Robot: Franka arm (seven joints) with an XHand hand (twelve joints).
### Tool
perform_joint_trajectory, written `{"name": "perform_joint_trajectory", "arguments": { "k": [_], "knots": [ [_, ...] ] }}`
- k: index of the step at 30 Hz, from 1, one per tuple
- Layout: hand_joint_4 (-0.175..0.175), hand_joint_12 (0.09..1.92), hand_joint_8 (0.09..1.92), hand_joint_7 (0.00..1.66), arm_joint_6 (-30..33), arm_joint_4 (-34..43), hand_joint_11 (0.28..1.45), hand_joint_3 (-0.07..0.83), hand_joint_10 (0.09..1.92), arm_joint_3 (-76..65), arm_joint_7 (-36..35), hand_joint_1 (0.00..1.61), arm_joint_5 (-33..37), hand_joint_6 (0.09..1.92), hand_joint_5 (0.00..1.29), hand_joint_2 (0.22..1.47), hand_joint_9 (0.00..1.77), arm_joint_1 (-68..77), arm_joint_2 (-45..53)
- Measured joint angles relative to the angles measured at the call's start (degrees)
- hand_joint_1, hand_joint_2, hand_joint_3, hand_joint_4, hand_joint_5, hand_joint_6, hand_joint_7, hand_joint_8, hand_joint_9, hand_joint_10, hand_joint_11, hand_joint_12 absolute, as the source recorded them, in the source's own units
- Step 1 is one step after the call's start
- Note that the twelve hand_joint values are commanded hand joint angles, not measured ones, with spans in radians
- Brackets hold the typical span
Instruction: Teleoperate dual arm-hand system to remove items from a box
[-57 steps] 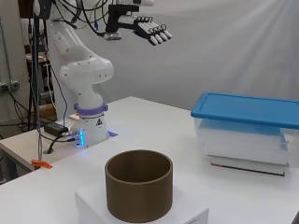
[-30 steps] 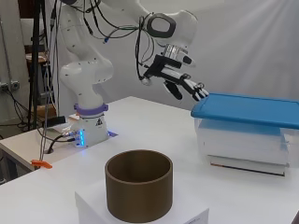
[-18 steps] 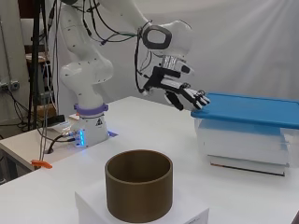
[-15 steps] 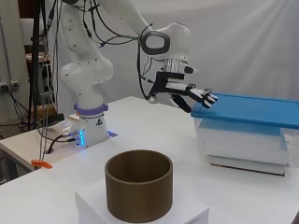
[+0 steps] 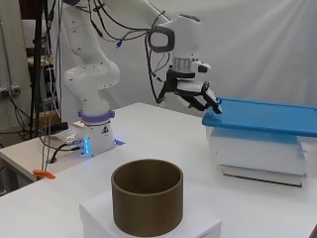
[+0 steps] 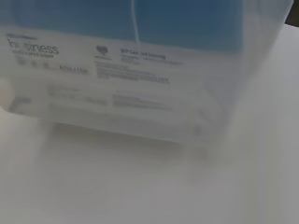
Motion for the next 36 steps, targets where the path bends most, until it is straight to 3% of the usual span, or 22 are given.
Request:
{"name": "perform_joint_trajectory", "arguments": {
  "k": [1,2,3,5,7,10,16,20,21,22,23,24,25,26,27,29,30,31,34,35,36],
  "knots": [
    [0.125,0.09,0.09,0.73,-0.29,0.28,0.57,0.002,0.09,0.07,0.37,0.82,-0.52,1.07,0.67,1.26,0.71,0.10,-1.50],
    [0.034,0.09,0.09,0.50,0.00,0.24,0.49,-0.009,0.09,0.27,1.12,0.52,-1.52,0.63,0.42,1.18,0.53,0.22,-3.61],
    [-0.031,0.09,0.09,0.30,0.18,0.27,0.44,-0.011,0.09,0.47,1.69,0.28,-2.08,0.33,0.23,1.10,0.40,0.25,-4.91],
    [-0.087,0.09,0.09,0.14,-1.64,1.27,0.41,-0.017,0.09,1.96,5.24,0.10,-4.23,0.09,0.06,1.01,0.29,0.27,-5.81],
    [-0.099,0.09,0.09,0.14,-4.26,1.81,0.41,-0.016,0.09,3.35,14.00,0.12,-6.19,0.09,0.02,0.94,0.27,0.24,-4.29],
    [-0.102,0.09,0.09,0.12,-3.22,0.26,0.41,-0.025,0.09,3.67,22.81,0.25,-6.44,0.09,0.02,0.87,0.25,0.39,-3.70],
    [-0.072,0.09,0.09,0.11,5.64,-4.26,0.45,-0.018,0.09,4.14,13.48,0.37,-6.26,0.09,0.03,0.84,0.28,1.00,-0.74],
    [-0.050,0.09,0.09,0.09,10.64,-4.37,0.44,-0.020,0.09,4.71,17.24,0.38,-8.37,0.09,0.02,0.81,0.26,0.99,4.01],
    [-0.047,0.09,0.09,0.08,10.62,-3.99,0.43,-0.014,0.09,4.98,19.32,0.42,-8.88,0.09,0.02,0.82,0.25,1.00,4.54],
    [-0.052,0.09,0.09,0.26,10.33,-3.28,0.46,0.016,0.09,5.24,22.71,0.71,-9.17,0.09,0.22,0.97,0.40,1.03,5.02],
    [-0.098,0.14,0.38,0.54,10.37,-2.92,0.63,0.018,0.30,5.20,25.11,1.00,-9.23,0.47,0.47,1.04,0.69,0.99,5.27],
    [-0.006,0.63,1.00,0.68,10.85,-2.59,0.70,0.016,0.90,5.15,26.82,1.06,-9.25,1.06,0.59,1.11,0.83,1.02,5.67],
    [0.074,1.09,1.44,0.73,11.40,-2.32,0.73,0.013,1.37,4.93,27.19,1.07,-9.01,1.47,0.63,1.15,0.89,1.13,5.94],
    [0.124,1.38,1.69,0.75,11.88,-2.16,0.72,0.010,1.64,4.23,25.31,1.08,-7.71,1.69,0.64,1.18,0.90,1.23,6.05],
    [0.150,1.53,1.82,0.76,12.32,-1.89,0.70,0.008,1.79,3.45,21.25,1.08,-5.98,1.81,0.64,1.20,0.90,1.25,6.08],
    [0.170,1.61,1.92,0.77,12.43,-0.84,0.66,0.006,1.89,2.41,10.95,1.07,-4.35,1.90,0.63,1.22,0.88,1.24,6.08],
    [0.173,1.61,1.92,0.76,12.12,-0.19,0.64,0.005,1.89,2.32,5.98,1.06,-4.61,1.90,0.62,1.22,0.88,1.25,6.13],
    [0.167,1.60,1.91,0.76,11.56,0.61,0.63,0.009,1.86,2.40,1.86,1.00,-5.07,1.76,0.64,1.24,0.88,1.33,6.24],
    [-0.023,1.45,1.59,0.79,9.90,3.40,0.61,0.017,1.60,3.08,-5.28,1.13,-7.71,1.32,0.73,1.23,0.91,1.43,5.60],
    [-0.087,1.34,1.50,0.80,8.74,4.92,0.60,0.007,1.44,3.47,-4.52,1.22,-8.89,1.23,0.75,1.21,0.92,1.49,5.09],
    [-0.129,1.17,1.42,0.82,6.85,7.41,0.58,0.003,1.29,3.79,-1.24,1.28,-9.74,1.19,0.75,1.19,0.94,1.58,4.44]
  ]
}}
